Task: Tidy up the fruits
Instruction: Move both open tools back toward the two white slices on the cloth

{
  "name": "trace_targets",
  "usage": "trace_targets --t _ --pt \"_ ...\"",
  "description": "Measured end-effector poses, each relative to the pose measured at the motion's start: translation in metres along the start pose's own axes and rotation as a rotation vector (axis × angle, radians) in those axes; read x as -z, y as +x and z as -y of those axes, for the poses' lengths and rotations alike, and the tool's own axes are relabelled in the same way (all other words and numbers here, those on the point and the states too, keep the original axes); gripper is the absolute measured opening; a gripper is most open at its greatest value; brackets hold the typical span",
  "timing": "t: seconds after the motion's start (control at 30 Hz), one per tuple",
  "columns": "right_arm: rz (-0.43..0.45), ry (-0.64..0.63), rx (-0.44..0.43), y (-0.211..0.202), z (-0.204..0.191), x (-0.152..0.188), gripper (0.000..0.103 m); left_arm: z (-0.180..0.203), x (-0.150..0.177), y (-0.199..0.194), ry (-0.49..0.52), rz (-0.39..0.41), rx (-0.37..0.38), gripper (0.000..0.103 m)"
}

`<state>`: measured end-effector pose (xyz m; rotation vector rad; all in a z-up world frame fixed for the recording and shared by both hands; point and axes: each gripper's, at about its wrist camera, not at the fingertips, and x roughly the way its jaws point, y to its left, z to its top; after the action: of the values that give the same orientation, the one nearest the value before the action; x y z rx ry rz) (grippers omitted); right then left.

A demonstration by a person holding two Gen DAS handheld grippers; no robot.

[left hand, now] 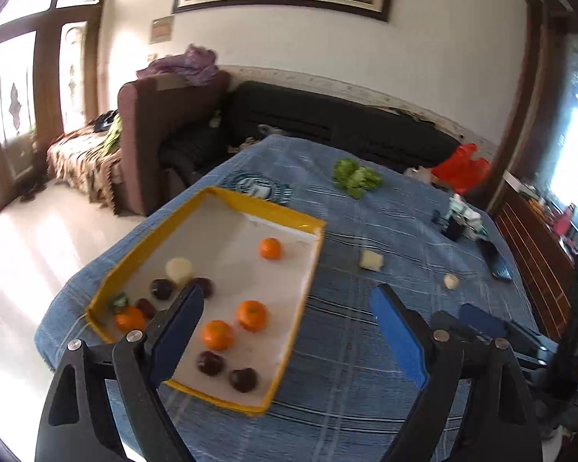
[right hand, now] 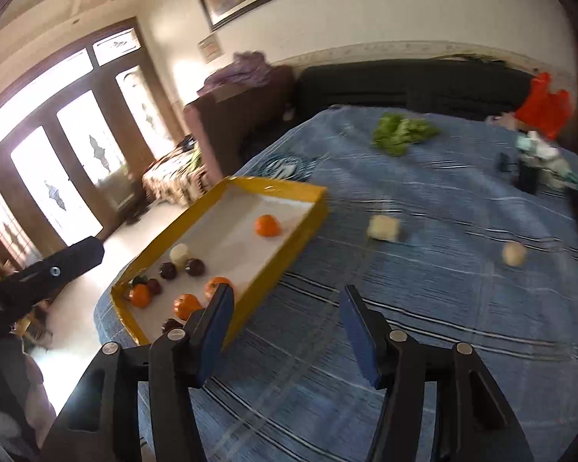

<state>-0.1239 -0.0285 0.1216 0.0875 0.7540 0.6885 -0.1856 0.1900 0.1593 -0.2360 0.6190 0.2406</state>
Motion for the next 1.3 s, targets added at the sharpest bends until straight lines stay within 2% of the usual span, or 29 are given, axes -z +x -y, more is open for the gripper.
trace_targets --t 0.13,0.27,0.43,0.53,0.63,0.73,0.87,1.0,1.07,1.13,1.23,1.3 --pt "0.048 0.029 0.106 -0.043 0.031 0.008 0.067 0.038 0.007 -0.006 0.062 -0.005 0.057 0.089" --pt "0.094 0.072 0.176 -0.077 0.057 0.013 0.070 0.054 0.014 -0.018 0.111 0.009 0.055 0.089" --pt "0.087 0.113 0.169 -0.082 0.064 0.023 0.071 0.050 0.016 -0.022 0.090 0.012 0.042 0.089" --pt "0.066 0.094 0.167 -0.079 0.059 0.028 0.071 0.043 0.015 -0.018 0.057 0.015 0.052 0.089" --pt "0.060 0.073 0.169 -0.078 0.054 0.029 0.071 0.037 0.014 -0.009 0.045 0.014 0.029 0.089" --pt "0.060 0.051 0.176 -0.075 0.051 0.027 0.071 0.028 0.017 -0.003 0.008 -0.008 0.086 0.089" --pt "0.049 0.063 0.166 -0.063 0.053 0.028 0.073 0.019 0.024 0.013 -0.054 -0.105 0.218 0.089" --pt "-0.005 0.101 0.141 -0.034 0.058 0.031 0.073 0.010 0.024 0.014 -0.093 -0.092 0.266 0.089" --pt "-0.026 0.105 0.130 -0.022 0.057 0.032 0.073 0.006 0.024 0.016 -0.124 -0.095 0.315 0.089" --pt "-0.037 0.100 0.125 -0.012 0.055 0.031 0.073 0.005 0.026 0.025 -0.152 -0.157 0.367 0.088" --pt "-0.040 0.106 0.124 -0.006 0.056 0.029 0.073 0.013 0.030 0.044 -0.134 -0.243 0.376 0.089" --pt "-0.039 0.109 0.131 -0.005 0.061 0.028 0.073 0.018 0.033 0.053 -0.125 -0.258 0.374 0.088"
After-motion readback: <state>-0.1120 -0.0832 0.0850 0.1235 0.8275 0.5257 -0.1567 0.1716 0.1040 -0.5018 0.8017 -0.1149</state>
